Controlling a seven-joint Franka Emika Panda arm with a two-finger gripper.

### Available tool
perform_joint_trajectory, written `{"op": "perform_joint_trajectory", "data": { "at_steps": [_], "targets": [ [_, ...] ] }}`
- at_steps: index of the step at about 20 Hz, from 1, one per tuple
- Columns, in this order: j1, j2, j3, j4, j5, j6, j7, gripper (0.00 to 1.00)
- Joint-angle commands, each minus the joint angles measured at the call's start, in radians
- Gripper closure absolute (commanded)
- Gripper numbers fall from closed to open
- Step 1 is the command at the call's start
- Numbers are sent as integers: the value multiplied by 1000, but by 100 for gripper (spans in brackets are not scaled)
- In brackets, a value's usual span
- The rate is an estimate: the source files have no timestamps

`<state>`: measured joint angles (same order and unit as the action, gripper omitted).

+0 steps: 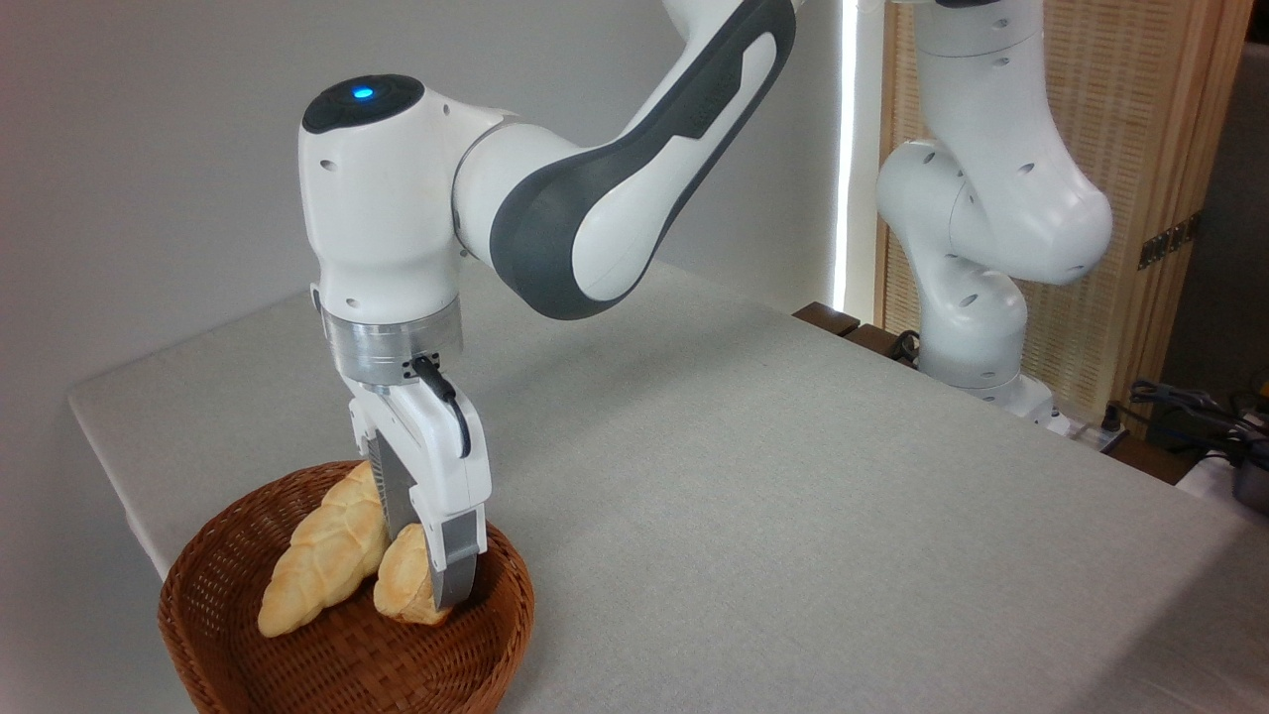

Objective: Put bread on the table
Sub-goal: 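Close the gripper on the small round roll and lift it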

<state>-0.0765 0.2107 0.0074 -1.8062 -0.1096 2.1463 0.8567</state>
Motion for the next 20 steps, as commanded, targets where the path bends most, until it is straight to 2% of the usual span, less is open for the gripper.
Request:
{"op": "perform_joint_trajectory", "data": {
  "at_steps": [1, 2, 13, 17, 18, 20],
  "targets": [
    [1, 7, -3, 4, 33, 20, 21, 46],
    [1, 7, -3, 4, 33, 20, 27, 54],
    [4, -2, -1, 11, 28, 23, 33, 50],
    [3, -69, 5, 15, 16, 6, 18, 48],
    [3, -91, 5, 13, 16, -2, 1, 44],
    [3, -135, -1, 13, 18, -41, -43, 44]
  ]
}}
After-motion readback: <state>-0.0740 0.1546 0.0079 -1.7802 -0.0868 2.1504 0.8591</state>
